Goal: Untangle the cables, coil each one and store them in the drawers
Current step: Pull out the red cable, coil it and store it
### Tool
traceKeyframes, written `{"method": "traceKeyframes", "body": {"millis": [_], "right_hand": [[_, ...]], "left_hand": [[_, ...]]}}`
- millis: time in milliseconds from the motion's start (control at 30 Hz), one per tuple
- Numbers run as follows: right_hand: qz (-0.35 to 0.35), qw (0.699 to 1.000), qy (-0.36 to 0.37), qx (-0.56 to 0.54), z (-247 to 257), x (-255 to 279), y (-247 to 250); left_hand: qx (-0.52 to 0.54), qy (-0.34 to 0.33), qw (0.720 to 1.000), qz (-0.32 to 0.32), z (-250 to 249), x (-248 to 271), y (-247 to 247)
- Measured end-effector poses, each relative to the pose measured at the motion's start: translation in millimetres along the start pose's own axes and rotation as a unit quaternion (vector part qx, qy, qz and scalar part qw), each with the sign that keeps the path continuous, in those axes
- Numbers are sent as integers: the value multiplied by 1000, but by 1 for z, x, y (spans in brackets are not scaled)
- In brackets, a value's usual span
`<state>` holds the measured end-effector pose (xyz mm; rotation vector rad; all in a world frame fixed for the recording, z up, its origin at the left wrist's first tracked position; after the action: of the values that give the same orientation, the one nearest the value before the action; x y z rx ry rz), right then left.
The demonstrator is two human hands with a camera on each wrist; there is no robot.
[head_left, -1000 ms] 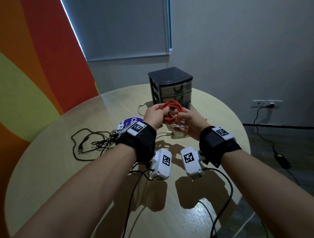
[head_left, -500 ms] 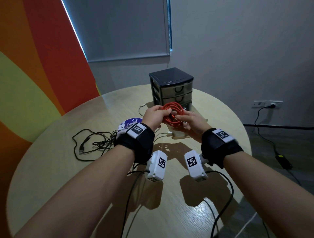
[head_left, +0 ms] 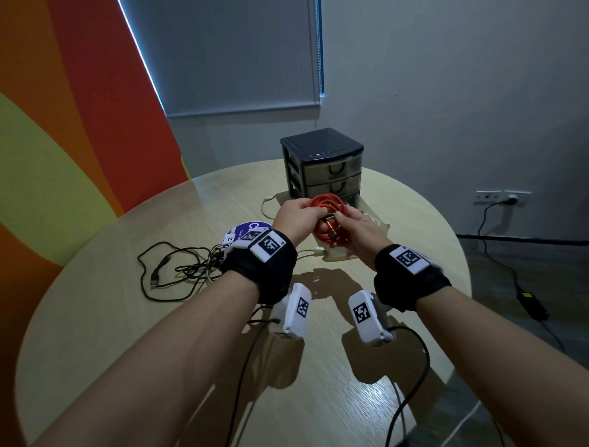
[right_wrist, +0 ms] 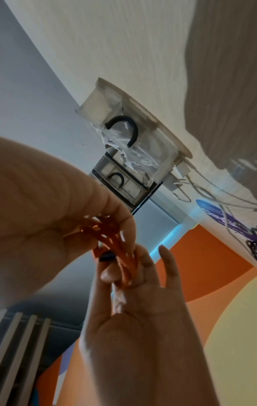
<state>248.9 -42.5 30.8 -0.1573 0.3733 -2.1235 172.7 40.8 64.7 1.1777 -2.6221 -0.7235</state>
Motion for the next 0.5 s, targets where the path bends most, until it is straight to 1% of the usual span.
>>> {"method": "traceKeyframes", "body": {"millis": [67, 133, 200, 267, 367, 400, 433, 500], "right_hand": [[12, 1000, -3, -15, 3, 1, 1], [13, 1000, -2, -3, 4, 1, 0], [7, 999, -1, 46, 6, 1, -2], [-9, 994, 15, 111, 10, 0, -2], [-29, 985, 34, 165, 17, -1, -3], [-31, 982, 35, 184, 18, -2, -3], [-30, 978, 33, 202, 18, -2, -4], [-26, 974, 26, 223, 18, -3, -4]], "left_hand": [[-83, -41, 996, -14, -1, -1, 4], [-165, -94, 981, -35, -5, 0, 8], [-228, -138, 963, -49, -11, 4, 11], [-306, -176, 934, -54, -18, 9, 9], [-407, -220, 886, -24, -22, 17, -4], [-429, -225, 875, -8, -21, 19, -8], [-439, -226, 870, 5, -20, 20, -12], [-439, -222, 870, 19, -19, 21, -17]]}}
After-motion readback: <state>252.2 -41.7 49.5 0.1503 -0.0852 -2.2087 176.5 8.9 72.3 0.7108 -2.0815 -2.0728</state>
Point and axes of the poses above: each hand's wrist, its own x-axis away from the middle knuckle, its own y-axis out of the back of the hand, z = x × y, the point moved 8 cm from there along -x, towards the middle knuckle, and after that the axes turned 9 degrees about -x, right-handed, at the moved point
